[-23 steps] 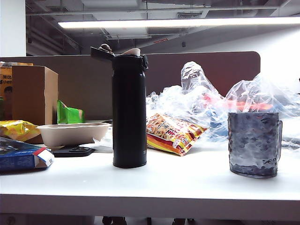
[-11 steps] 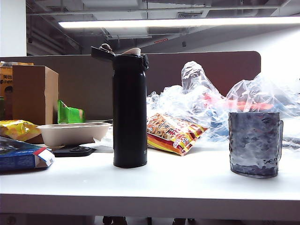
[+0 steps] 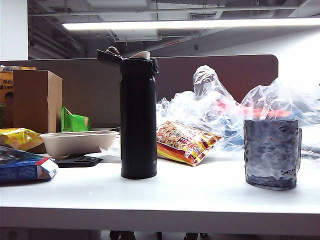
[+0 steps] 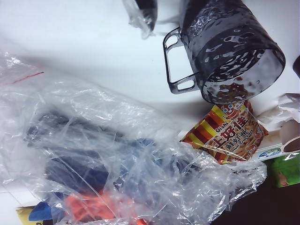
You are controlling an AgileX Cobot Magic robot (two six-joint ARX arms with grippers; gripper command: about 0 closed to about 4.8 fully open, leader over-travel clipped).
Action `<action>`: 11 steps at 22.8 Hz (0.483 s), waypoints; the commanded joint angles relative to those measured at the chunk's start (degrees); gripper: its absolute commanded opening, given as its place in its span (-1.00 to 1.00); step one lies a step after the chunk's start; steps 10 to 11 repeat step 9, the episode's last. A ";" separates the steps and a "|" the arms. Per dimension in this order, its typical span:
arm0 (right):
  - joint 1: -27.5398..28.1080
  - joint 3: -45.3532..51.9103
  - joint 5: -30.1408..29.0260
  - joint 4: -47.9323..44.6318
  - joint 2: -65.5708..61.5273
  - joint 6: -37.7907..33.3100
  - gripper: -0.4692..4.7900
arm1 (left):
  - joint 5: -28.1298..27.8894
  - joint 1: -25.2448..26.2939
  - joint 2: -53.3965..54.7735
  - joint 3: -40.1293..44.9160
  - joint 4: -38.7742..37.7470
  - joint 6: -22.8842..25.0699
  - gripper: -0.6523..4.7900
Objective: Pick up the black thermos, pour some water into the cup, then place the black thermos back on the table.
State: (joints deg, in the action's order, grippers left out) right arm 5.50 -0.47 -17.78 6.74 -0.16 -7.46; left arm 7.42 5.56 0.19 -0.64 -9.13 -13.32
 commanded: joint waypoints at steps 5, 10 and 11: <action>0.00 0.22 -0.20 -1.01 0.07 -0.02 -0.55 | -5.35 -0.11 0.04 0.07 0.42 10.10 -0.78; 0.00 0.22 -0.20 -1.01 0.04 -0.02 -0.55 | -8.76 -0.11 0.04 0.07 0.17 9.90 -0.78; 0.00 0.22 -0.20 -1.01 0.04 -0.02 -0.55 | -8.76 -0.11 0.04 0.07 0.17 9.90 -0.78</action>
